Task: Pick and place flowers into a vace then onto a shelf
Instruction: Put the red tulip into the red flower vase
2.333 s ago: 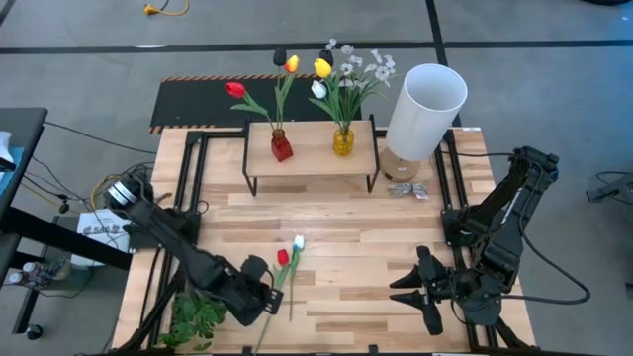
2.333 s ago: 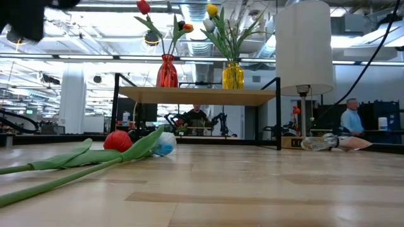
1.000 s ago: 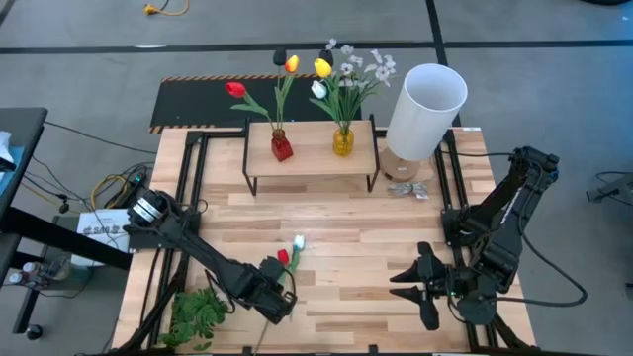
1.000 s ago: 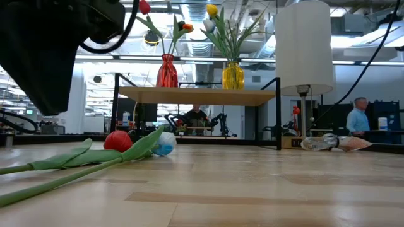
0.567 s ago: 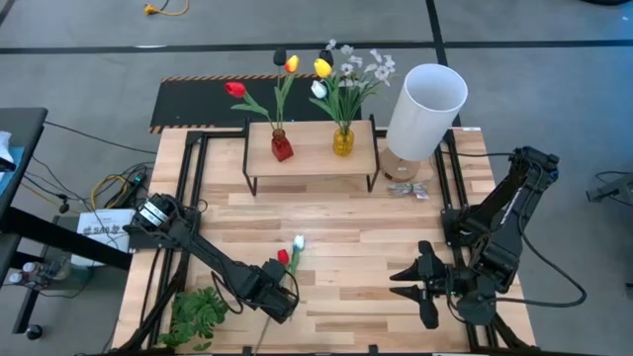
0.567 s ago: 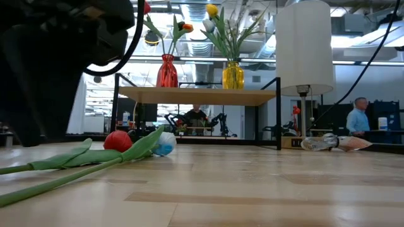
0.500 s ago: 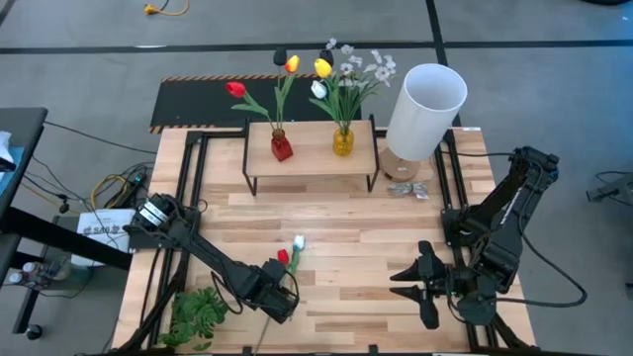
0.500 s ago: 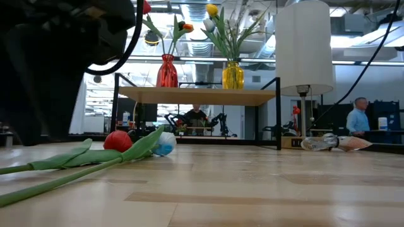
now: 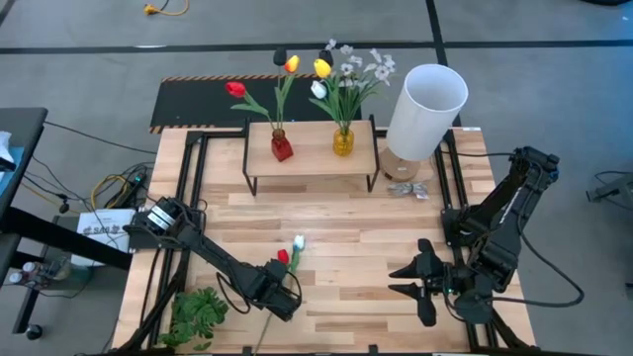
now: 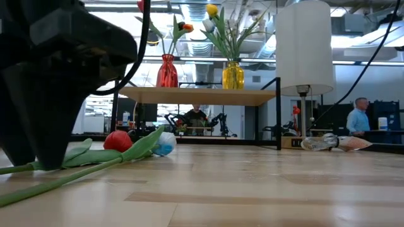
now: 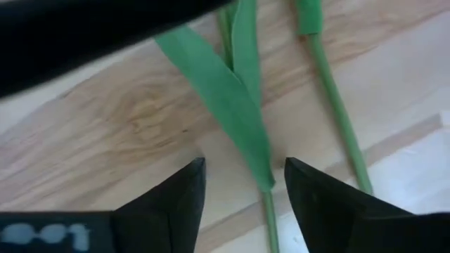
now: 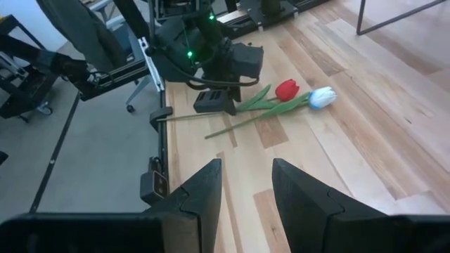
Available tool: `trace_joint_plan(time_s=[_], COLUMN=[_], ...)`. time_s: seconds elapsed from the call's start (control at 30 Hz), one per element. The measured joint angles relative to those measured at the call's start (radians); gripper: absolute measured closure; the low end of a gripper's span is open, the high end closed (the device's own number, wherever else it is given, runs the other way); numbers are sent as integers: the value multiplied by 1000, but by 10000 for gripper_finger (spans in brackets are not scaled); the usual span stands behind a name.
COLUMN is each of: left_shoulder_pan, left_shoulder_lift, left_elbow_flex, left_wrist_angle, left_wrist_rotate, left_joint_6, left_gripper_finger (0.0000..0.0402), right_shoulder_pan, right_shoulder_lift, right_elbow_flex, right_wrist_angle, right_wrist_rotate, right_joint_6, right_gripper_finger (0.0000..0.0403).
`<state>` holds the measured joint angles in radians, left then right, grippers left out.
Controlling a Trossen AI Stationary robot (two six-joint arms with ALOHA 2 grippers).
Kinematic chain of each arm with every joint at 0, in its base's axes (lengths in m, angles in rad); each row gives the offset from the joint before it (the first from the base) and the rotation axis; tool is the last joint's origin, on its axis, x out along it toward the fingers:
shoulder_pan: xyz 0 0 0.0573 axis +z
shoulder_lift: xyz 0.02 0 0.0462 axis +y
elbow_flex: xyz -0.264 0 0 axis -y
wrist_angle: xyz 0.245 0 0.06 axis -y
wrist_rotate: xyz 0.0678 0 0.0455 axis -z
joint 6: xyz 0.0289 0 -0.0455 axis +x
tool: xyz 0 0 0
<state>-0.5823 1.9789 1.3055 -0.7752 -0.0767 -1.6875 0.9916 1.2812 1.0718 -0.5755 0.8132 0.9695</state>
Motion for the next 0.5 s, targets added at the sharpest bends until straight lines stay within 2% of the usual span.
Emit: trace_joint_plan(time_s=[0.27,0.5], left_shoulder_pan=[0,1], left_shoulder_lift=[13,14], left_elbow_flex=[2,1], left_wrist_angle=[-10,-16], left_wrist_rotate=[-1,34], left_joint_6=[21,117], left_gripper_finger=[263,335], right_shoulder_pan=[-6,-6], right_shoulder_lift=[0,0], right_elbow_flex=[0,0], right_wrist_angle=[-1,-1], right_wrist_rotate=[0,0], right_joint_6=[0,0], right_gripper_finger=[285,285])
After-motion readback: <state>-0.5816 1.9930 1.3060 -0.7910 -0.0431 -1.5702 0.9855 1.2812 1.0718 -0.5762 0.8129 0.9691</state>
